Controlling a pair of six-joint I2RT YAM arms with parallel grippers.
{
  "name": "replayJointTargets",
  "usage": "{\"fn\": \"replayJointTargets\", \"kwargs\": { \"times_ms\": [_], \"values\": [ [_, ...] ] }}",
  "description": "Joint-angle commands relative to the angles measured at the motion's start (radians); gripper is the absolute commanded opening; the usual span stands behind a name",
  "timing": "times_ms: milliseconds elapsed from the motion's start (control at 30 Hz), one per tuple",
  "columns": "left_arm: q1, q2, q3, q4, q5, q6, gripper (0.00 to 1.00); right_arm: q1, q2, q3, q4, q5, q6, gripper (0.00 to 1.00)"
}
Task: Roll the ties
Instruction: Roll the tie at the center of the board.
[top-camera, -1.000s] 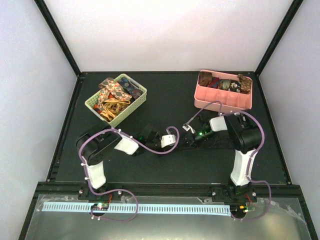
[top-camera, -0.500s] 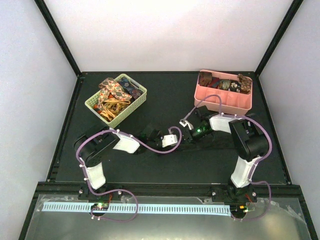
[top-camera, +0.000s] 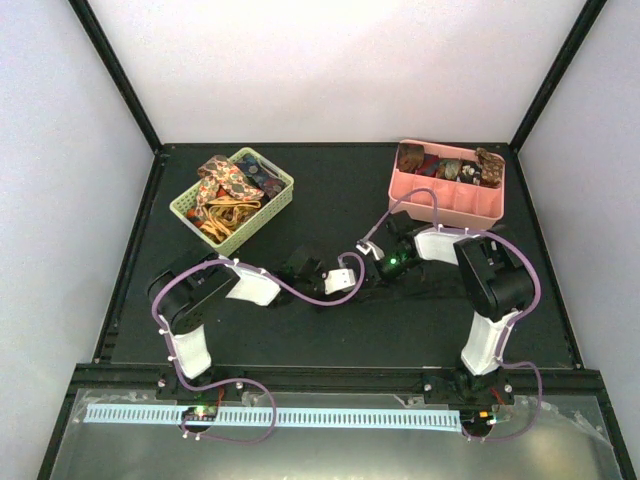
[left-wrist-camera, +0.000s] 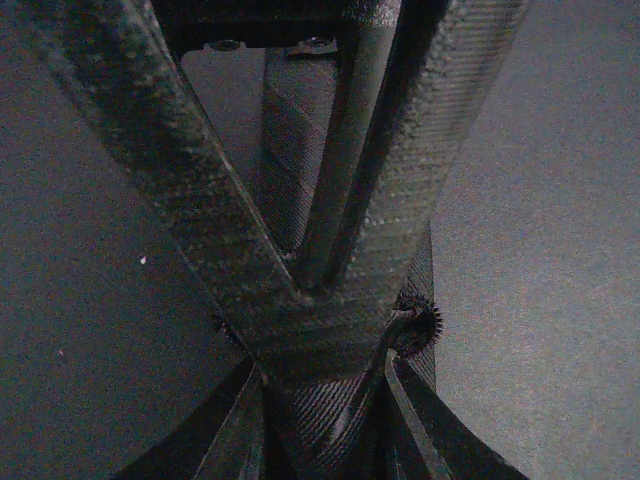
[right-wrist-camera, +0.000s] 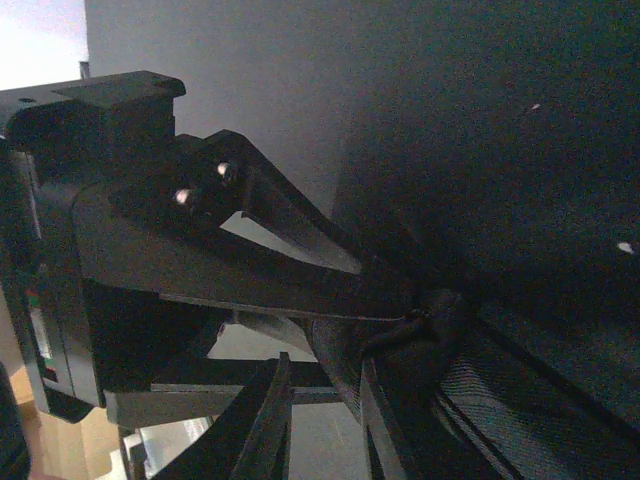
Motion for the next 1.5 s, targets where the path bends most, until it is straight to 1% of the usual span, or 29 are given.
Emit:
{"fn": "replayJointTargets", "kwargs": {
  "times_ms": [0, 100, 133, 167, 367, 533, 600, 667, 767, 800, 833, 900, 933, 967, 1067, 1133, 1167, 1333, 1400, 1467],
  "values": [
    [-0.010, 0.021, 0.001, -0.116, -0.050, 0.011, 0.26, 0.019, 0.000, 0.021, -0.042, 0.163, -0.039, 0.25],
    [-0.009, 0.018, -0.005, -0.114, -0.050, 0.013, 0.26, 0.019, -0.046, 0.009, -0.040, 0.206, -0.040, 0.30],
    [-0.010, 0.019, -0.004, -0.113, -0.049, 0.012, 0.26, 0.019, -0.054, 0.008, -0.037, 0.202, -0.041, 0.33],
    [-0.009, 0.019, -0.003, -0.113, -0.048, 0.012, 0.26, 0.020, -0.058, 0.007, -0.033, 0.193, -0.041, 0.34],
    [-0.009, 0.022, 0.003, -0.115, -0.046, 0.013, 0.26, 0.061, -0.047, 0.014, -0.036, 0.199, -0.044, 0.32],
    [-0.009, 0.022, 0.007, -0.119, -0.052, 0.013, 0.26, 0.083, -0.003, 0.042, -0.043, 0.187, -0.045, 0.24],
    [-0.009, 0.024, 0.007, -0.120, -0.054, 0.011, 0.26, 0.088, 0.007, 0.046, -0.049, 0.187, -0.048, 0.19],
    [-0.009, 0.024, 0.007, -0.119, -0.053, 0.008, 0.26, 0.092, 0.012, 0.044, -0.049, 0.191, -0.054, 0.11],
    [-0.010, 0.023, 0.012, -0.122, -0.053, 0.007, 0.26, 0.093, 0.039, 0.062, -0.079, 0.206, -0.064, 0.08],
    [-0.010, 0.026, 0.017, -0.126, -0.055, 0.005, 0.26, 0.092, 0.055, 0.071, -0.093, 0.201, -0.066, 0.13],
    [-0.009, 0.029, 0.020, -0.129, -0.055, 0.002, 0.26, 0.092, 0.072, 0.080, -0.109, 0.187, -0.070, 0.20],
    [-0.009, 0.034, 0.024, -0.132, -0.057, -0.002, 0.26, 0.092, 0.074, 0.081, -0.110, 0.142, -0.065, 0.30],
    [-0.009, 0.034, 0.025, -0.131, -0.056, -0.004, 0.26, 0.094, 0.069, 0.079, -0.100, 0.129, -0.050, 0.34],
    [-0.009, 0.033, 0.025, -0.131, -0.059, -0.006, 0.26, 0.097, 0.064, 0.080, -0.096, 0.123, -0.043, 0.35],
    [-0.009, 0.030, 0.026, -0.130, -0.064, -0.008, 0.26, 0.116, 0.061, 0.084, -0.104, 0.154, -0.032, 0.35],
    [-0.011, 0.029, 0.029, -0.135, -0.069, -0.011, 0.26, 0.125, 0.062, 0.074, -0.097, 0.185, -0.026, 0.32],
    [-0.013, 0.028, 0.032, -0.139, -0.072, -0.013, 0.26, 0.127, 0.066, 0.073, -0.095, 0.198, -0.026, 0.28],
    [-0.014, 0.033, 0.037, -0.144, -0.087, -0.028, 0.27, 0.127, 0.101, 0.074, -0.115, 0.223, -0.059, 0.03],
    [-0.014, 0.029, 0.036, -0.142, -0.091, -0.036, 0.30, 0.117, 0.109, 0.068, -0.114, 0.214, -0.078, 0.02],
    [-0.011, 0.014, 0.022, -0.121, -0.090, -0.047, 0.38, 0.098, 0.111, 0.054, -0.100, 0.183, -0.085, 0.02]
  ]
}}
